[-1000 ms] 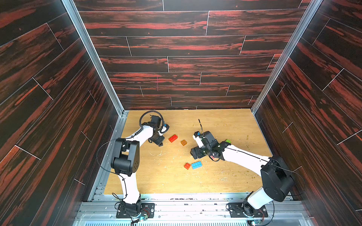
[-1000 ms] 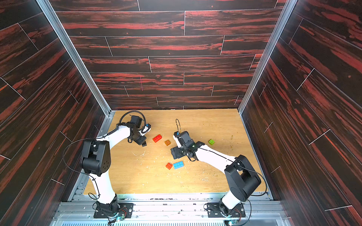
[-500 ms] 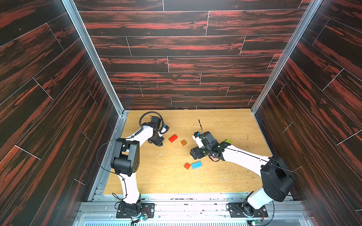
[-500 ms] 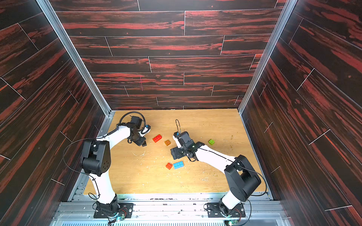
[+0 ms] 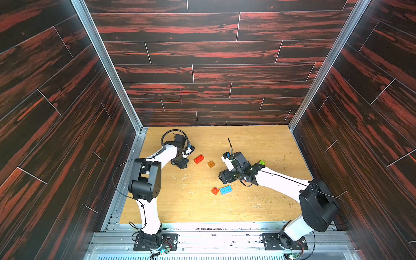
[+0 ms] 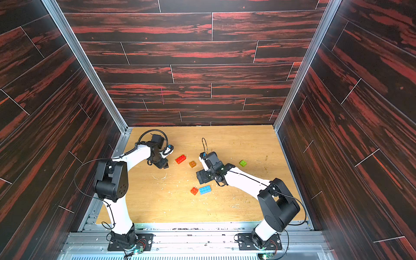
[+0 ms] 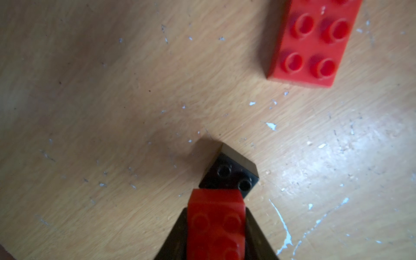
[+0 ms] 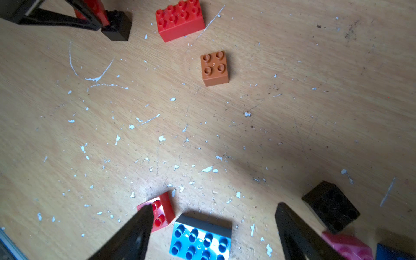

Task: Assemble the letter v with lego
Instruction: Adjust the lego brick at the center of the board.

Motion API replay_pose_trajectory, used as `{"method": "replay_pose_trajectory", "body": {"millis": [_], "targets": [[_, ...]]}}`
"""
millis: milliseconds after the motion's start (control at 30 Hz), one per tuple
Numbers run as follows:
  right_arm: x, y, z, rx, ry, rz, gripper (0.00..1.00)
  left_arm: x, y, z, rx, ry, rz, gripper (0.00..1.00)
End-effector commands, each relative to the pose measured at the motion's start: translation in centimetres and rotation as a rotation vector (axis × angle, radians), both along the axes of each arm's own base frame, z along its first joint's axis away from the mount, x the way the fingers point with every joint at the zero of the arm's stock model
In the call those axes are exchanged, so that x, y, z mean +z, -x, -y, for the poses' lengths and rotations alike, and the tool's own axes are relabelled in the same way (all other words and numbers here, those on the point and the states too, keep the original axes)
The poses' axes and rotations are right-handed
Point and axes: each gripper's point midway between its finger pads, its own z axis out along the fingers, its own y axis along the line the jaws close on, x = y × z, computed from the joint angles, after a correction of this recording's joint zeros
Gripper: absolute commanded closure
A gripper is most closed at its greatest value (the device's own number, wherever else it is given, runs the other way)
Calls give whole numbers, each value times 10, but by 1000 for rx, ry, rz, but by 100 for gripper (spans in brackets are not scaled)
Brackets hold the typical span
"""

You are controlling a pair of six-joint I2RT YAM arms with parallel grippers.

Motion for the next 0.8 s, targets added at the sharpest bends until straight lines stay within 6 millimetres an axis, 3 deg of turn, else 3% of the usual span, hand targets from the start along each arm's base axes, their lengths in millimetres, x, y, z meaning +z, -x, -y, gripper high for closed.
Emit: {"method": "replay_pose_trajectory", "body": {"millis": [0,567,767], "targets": [[-1,7,-1,7,-10,-13,12,-9,11,4,-16,-20,-62,80],[-1,8,-1,13,-15,-14,12,-4,32,26,122,33,-63,79],[0,8,-2,11,-23,-15,12,21,24,35,204,133,41,80]]}}
